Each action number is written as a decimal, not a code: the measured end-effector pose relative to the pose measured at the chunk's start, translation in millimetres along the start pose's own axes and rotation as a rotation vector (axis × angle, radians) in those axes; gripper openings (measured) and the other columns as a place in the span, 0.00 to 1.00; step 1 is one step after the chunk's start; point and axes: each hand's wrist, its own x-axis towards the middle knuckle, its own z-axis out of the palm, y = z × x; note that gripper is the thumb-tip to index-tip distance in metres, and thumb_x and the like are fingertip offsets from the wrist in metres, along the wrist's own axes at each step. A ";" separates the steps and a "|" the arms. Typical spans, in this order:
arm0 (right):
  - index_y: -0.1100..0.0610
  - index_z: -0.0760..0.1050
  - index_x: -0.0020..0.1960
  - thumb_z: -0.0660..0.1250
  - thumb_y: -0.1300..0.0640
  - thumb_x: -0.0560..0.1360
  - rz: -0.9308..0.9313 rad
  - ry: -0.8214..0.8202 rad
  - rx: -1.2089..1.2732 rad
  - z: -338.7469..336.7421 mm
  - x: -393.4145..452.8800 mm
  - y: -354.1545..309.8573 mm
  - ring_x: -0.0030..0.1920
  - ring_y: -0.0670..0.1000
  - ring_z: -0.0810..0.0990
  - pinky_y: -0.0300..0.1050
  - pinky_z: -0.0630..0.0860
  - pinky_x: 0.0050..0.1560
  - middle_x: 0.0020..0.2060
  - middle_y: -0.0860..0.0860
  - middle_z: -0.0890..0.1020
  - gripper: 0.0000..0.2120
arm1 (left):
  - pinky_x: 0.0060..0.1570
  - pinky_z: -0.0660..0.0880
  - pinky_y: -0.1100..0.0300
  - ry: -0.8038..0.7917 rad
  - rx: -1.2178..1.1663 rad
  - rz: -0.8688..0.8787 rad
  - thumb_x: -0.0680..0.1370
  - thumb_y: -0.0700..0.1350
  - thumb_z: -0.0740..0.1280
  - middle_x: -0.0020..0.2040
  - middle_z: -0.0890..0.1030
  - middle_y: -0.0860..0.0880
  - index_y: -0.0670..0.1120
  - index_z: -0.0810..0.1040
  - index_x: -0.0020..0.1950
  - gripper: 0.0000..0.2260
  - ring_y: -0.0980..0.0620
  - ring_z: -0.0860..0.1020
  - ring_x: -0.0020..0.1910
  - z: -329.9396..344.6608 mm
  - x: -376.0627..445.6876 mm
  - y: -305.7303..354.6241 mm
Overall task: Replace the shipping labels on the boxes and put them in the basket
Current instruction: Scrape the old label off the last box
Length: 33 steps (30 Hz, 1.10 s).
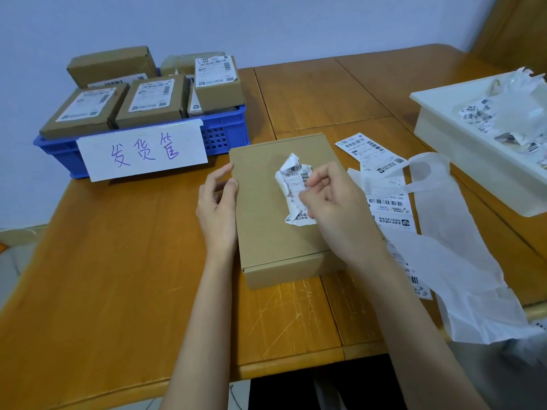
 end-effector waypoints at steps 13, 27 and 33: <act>0.54 0.73 0.37 0.74 0.56 0.65 -0.171 0.086 -0.350 10.2 -9.8 8.6 0.43 0.49 0.73 0.38 0.66 0.41 0.37 0.45 0.73 0.10 | 0.41 0.71 0.74 0.001 0.013 0.008 0.82 0.44 0.63 0.59 0.78 0.42 0.52 0.79 0.64 0.12 0.46 0.78 0.57 -0.1 0.1 -0.6; 0.56 0.72 0.37 0.69 0.61 0.67 -0.182 0.087 -0.306 8.3 -8.9 8.0 0.34 0.49 0.73 0.41 0.70 0.36 0.31 0.46 0.72 0.06 | 0.42 0.71 0.73 -0.011 0.013 0.014 0.82 0.46 0.63 0.60 0.78 0.43 0.54 0.79 0.65 0.13 0.46 0.78 0.58 -0.8 -0.4 -1.9; 0.53 0.71 0.37 0.76 0.50 0.66 -0.194 0.063 -0.299 6.4 -11.9 9.6 0.37 0.46 0.74 0.38 0.68 0.37 0.35 0.45 0.74 0.13 | 0.42 0.72 0.73 -0.009 0.010 0.027 0.82 0.45 0.63 0.60 0.78 0.42 0.52 0.79 0.65 0.13 0.45 0.78 0.58 -0.4 -0.4 -2.2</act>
